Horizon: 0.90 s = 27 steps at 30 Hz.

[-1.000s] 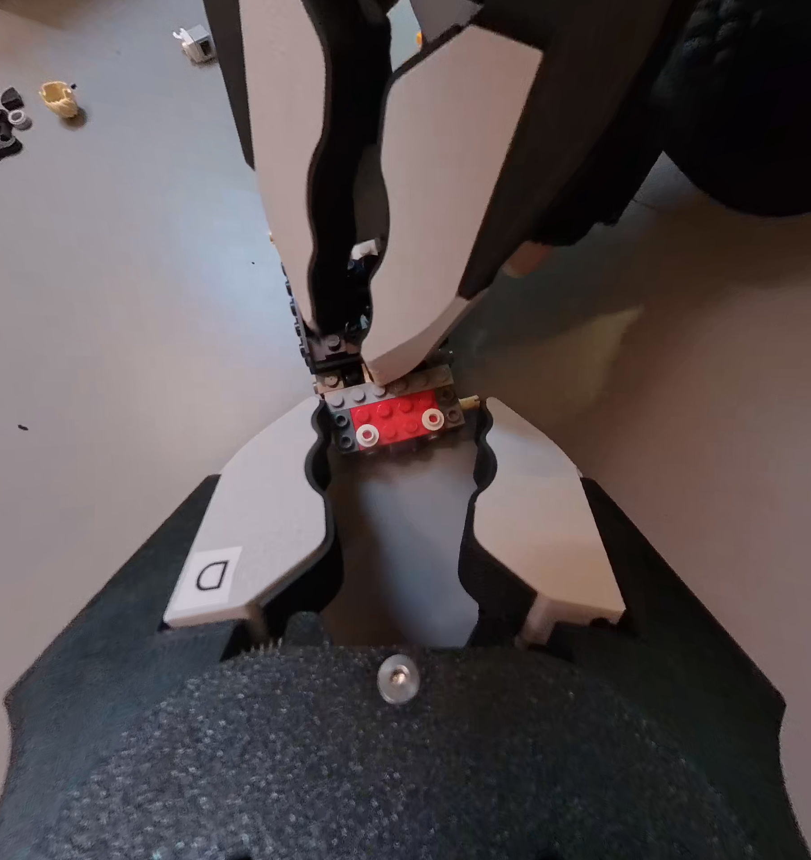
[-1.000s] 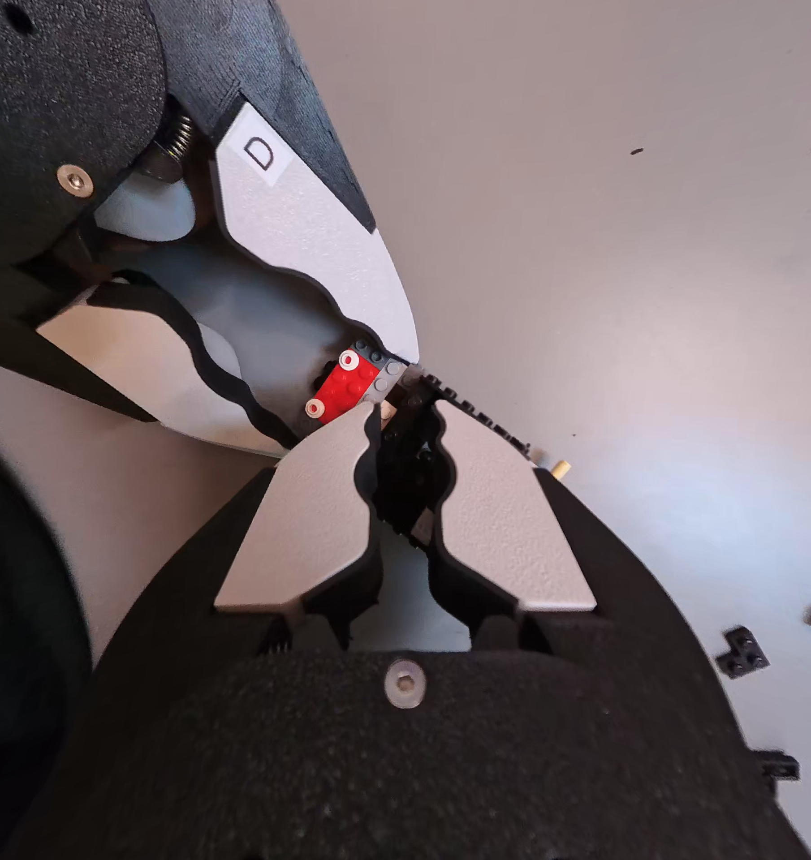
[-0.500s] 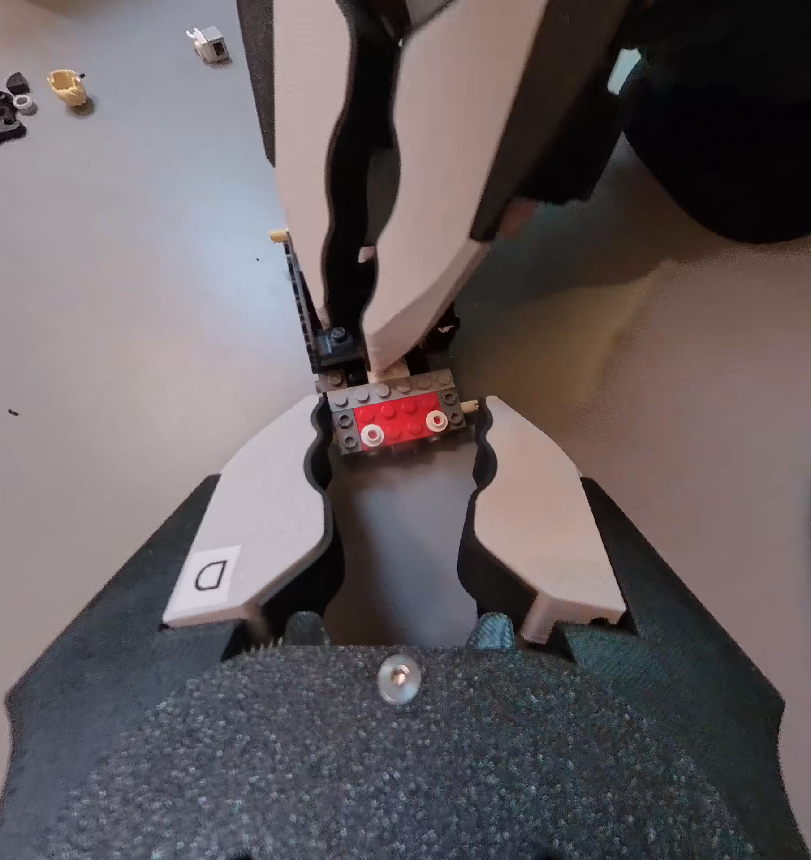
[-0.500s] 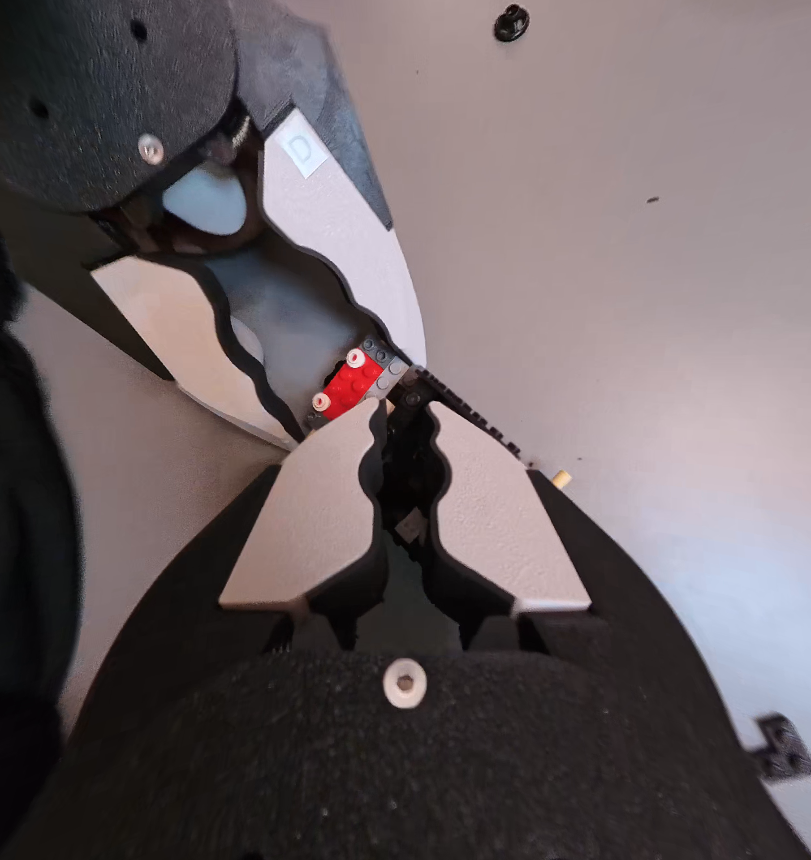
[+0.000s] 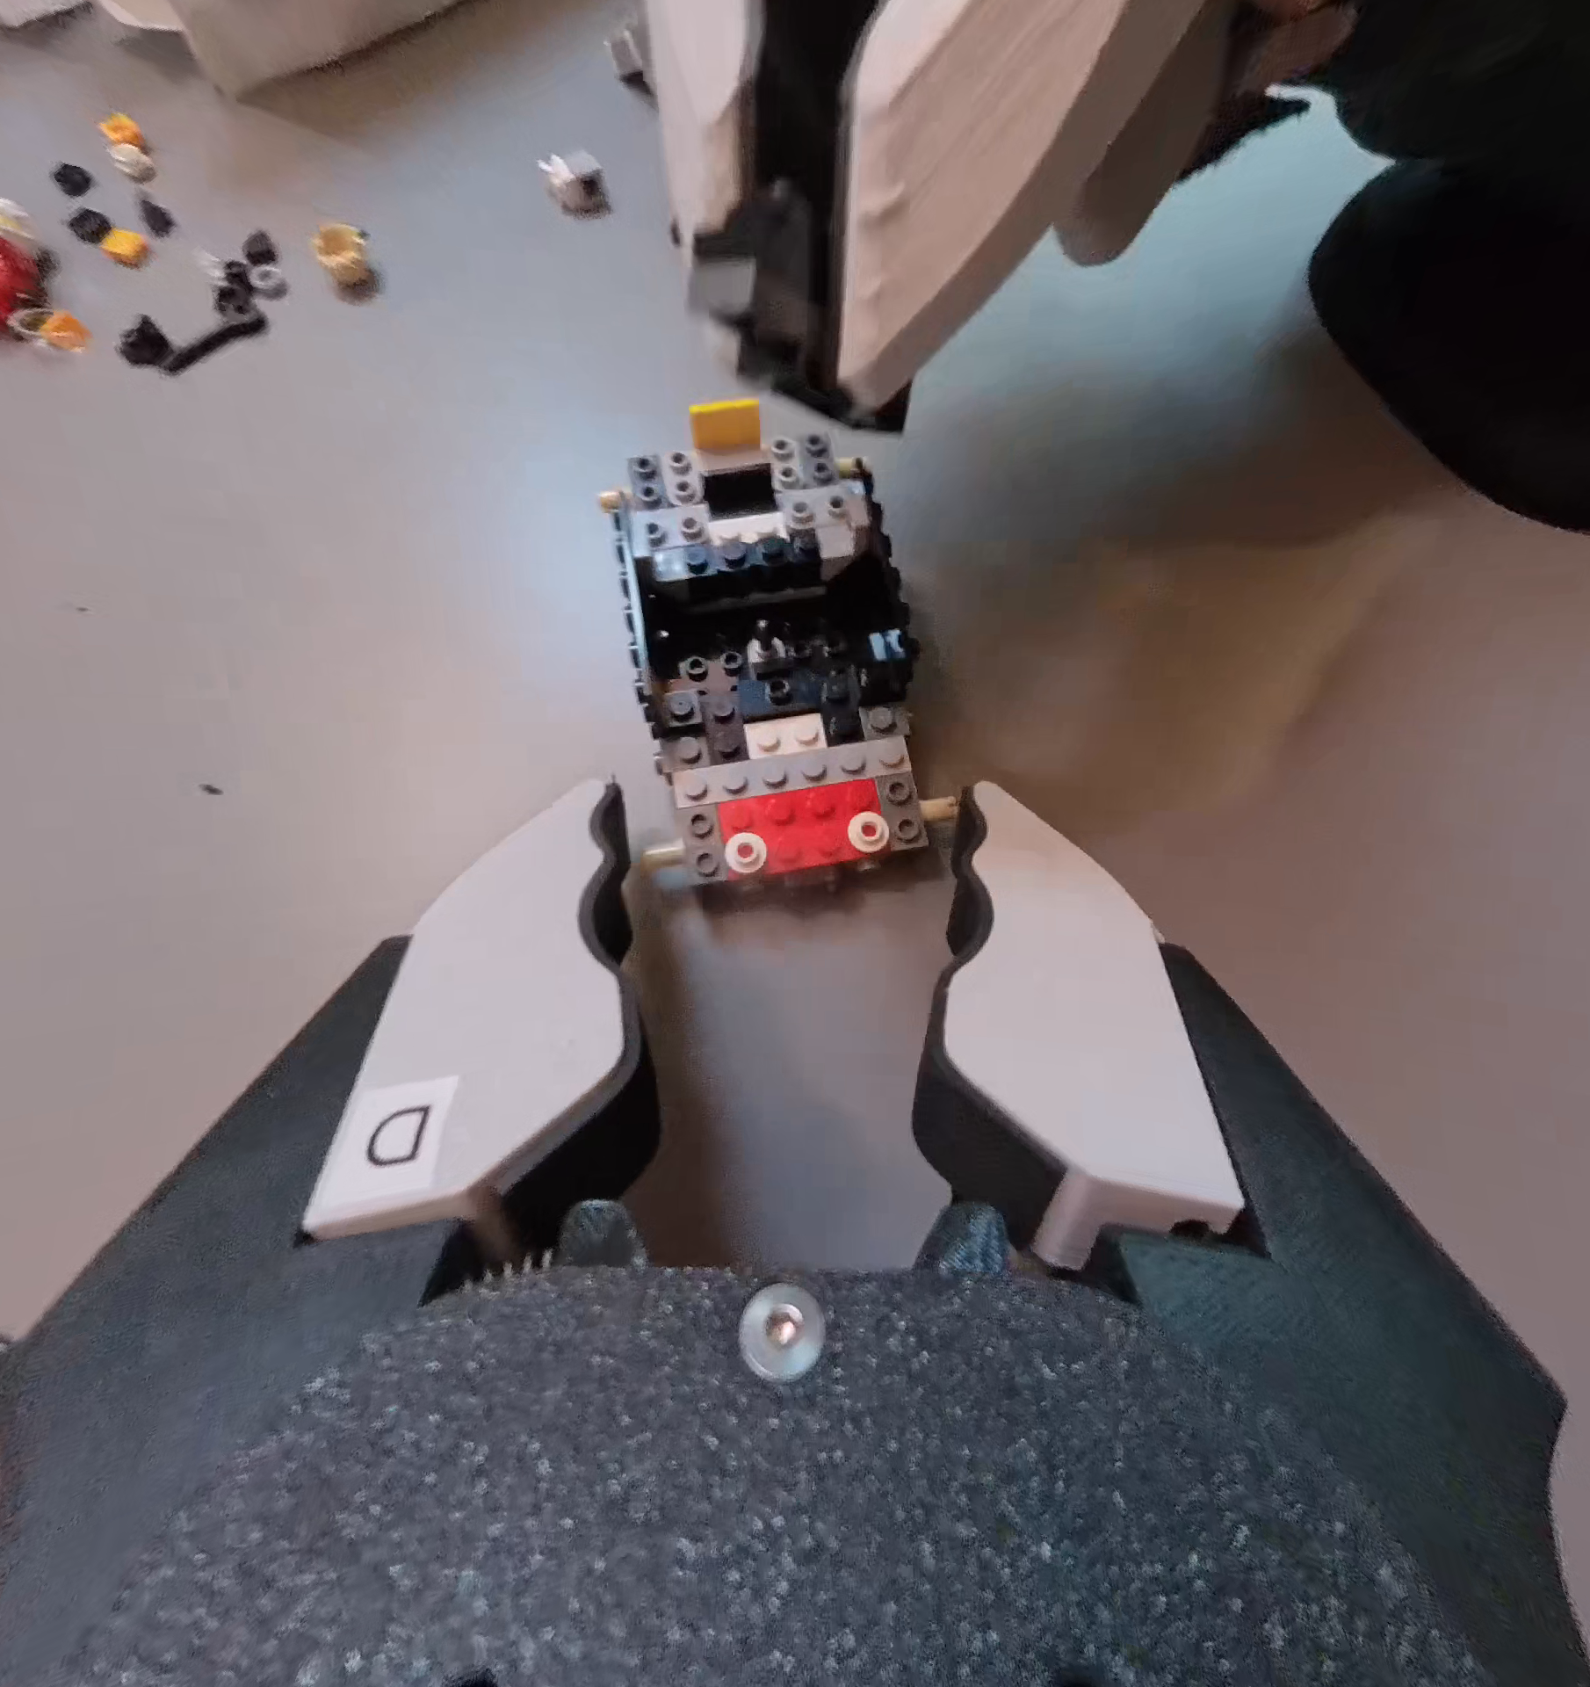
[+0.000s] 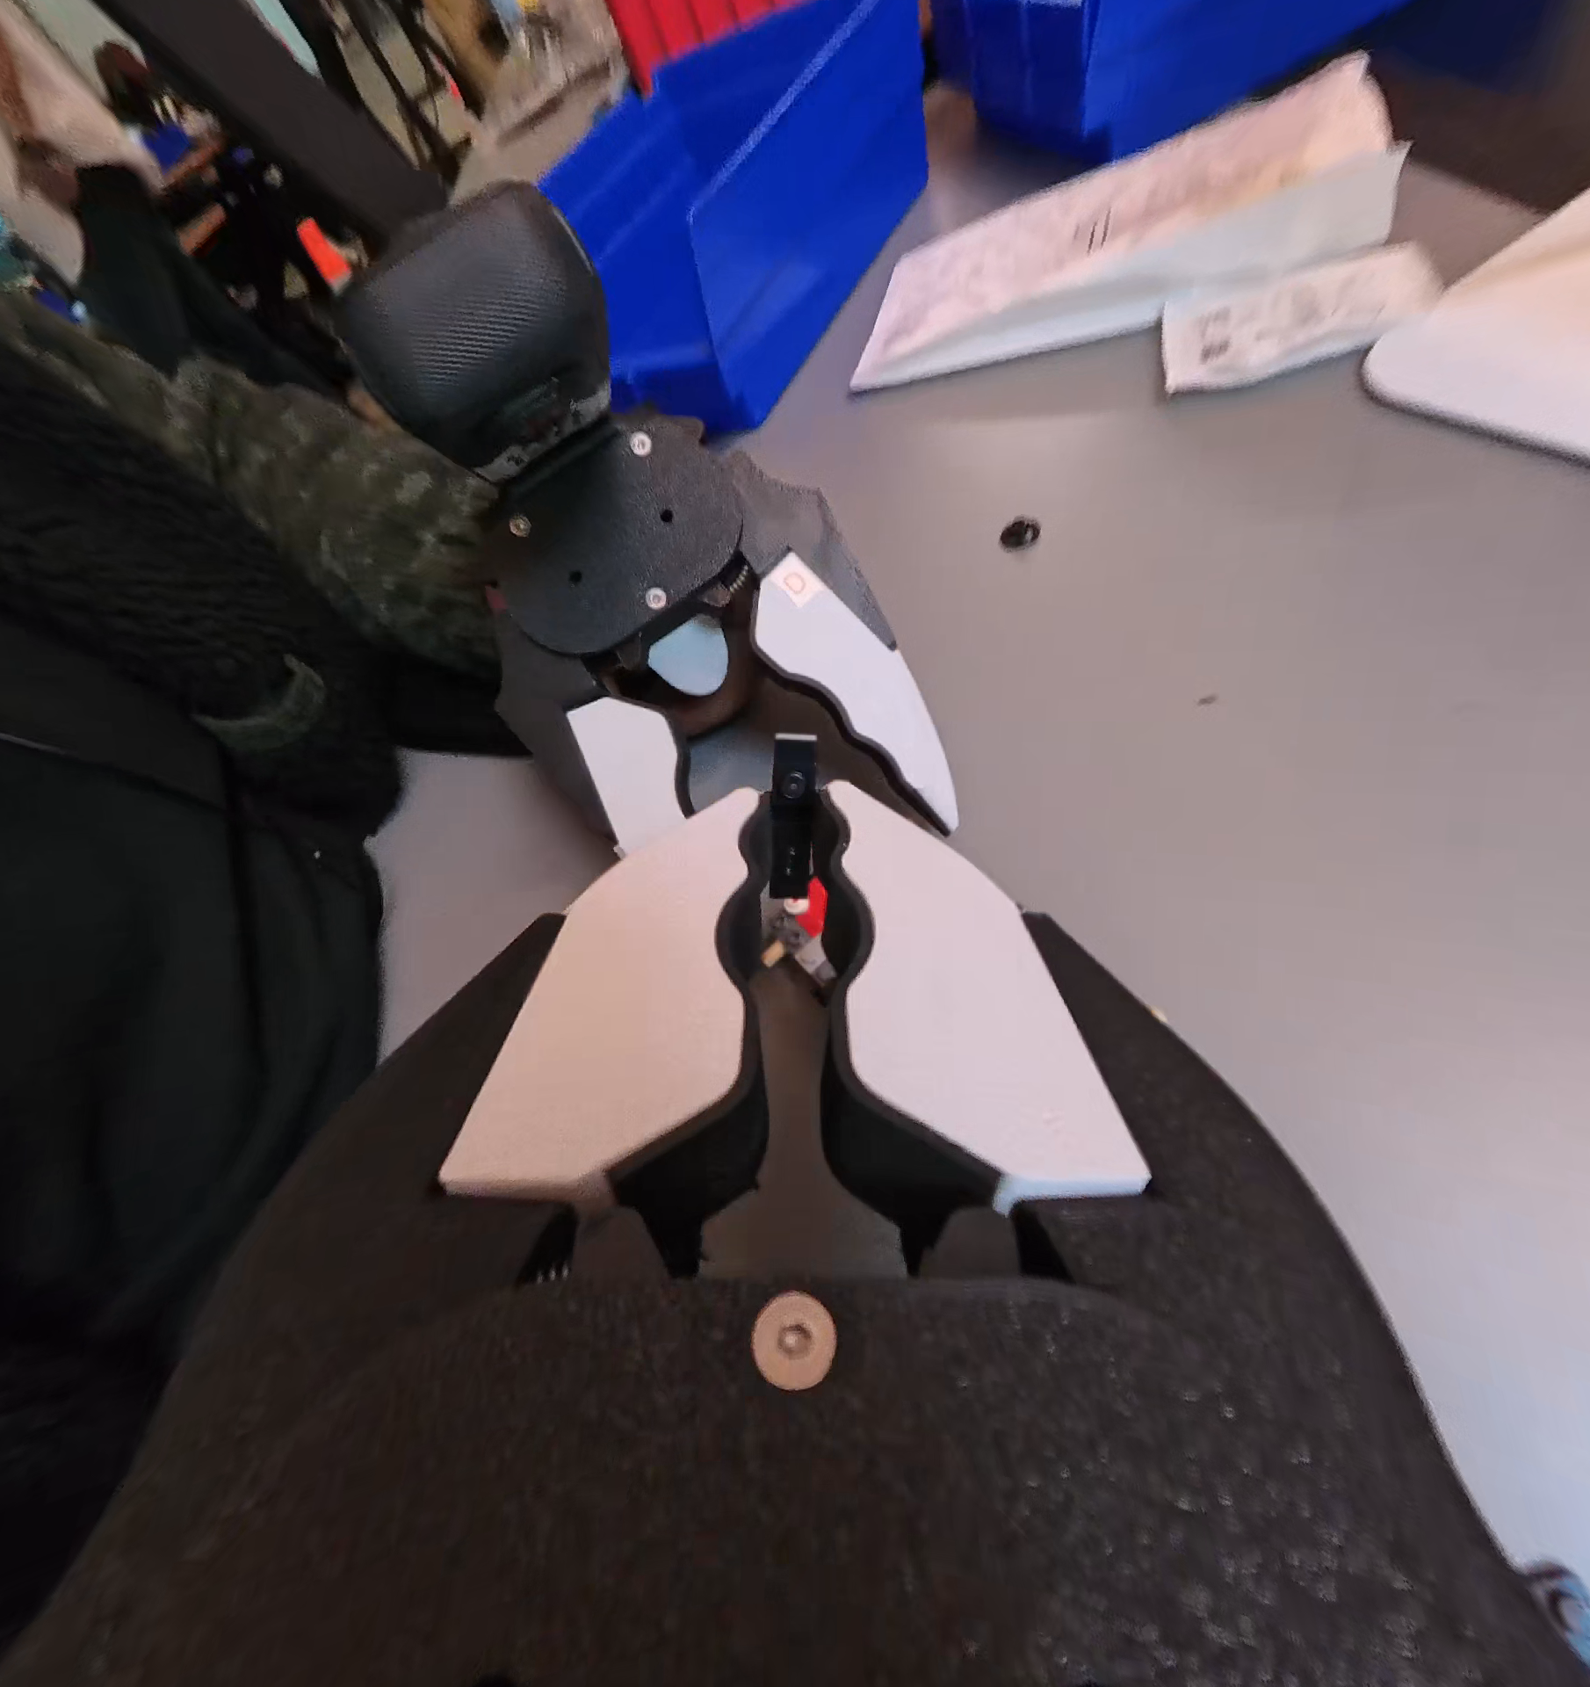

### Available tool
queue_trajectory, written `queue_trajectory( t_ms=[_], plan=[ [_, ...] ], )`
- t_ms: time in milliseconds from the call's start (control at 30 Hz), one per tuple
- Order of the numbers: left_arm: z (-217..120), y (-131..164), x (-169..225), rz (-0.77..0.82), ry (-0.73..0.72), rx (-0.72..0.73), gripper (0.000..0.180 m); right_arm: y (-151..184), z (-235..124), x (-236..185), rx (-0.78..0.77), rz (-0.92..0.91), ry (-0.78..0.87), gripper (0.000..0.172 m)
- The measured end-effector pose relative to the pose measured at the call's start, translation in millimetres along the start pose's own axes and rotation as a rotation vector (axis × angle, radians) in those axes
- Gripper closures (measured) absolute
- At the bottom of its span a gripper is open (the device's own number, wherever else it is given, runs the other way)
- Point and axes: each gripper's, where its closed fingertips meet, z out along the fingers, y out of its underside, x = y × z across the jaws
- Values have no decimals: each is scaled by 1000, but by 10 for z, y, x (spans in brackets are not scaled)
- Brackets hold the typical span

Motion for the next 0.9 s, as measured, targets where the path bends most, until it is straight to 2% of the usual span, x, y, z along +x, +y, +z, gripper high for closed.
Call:
queue_trajectory(
  t_ms=[100,133,200,300,367,500,600,700,900],
  plan=[
    [-129,-118,-81,-60,25,90,114,-110,-64,15,84,-23,16,164],
    [-196,-190,-87,-79,46,141,121,-156,-82,-5,118,-33,9,164],
    [-355,-377,-45,-99,112,269,137,-244,-96,-84,179,-52,-21,164],
    [-642,-709,47,-148,228,488,146,-331,-68,-215,245,-77,-64,164],
    [-777,-854,97,-174,278,579,149,-354,-35,-287,270,-116,-69,164],
    [-884,-942,238,-121,327,626,160,-389,3,-437,294,-196,-84,164],
    [-923,-966,294,-101,344,636,162,-401,-22,-501,303,-218,-108,164],
    [-1022,-1017,313,-131,394,692,166,-371,-16,-573,286,-272,-126,164],
    [-992,-985,401,-29,350,642,167,-348,20,-647,277,-335,-125,164]
  ],
)
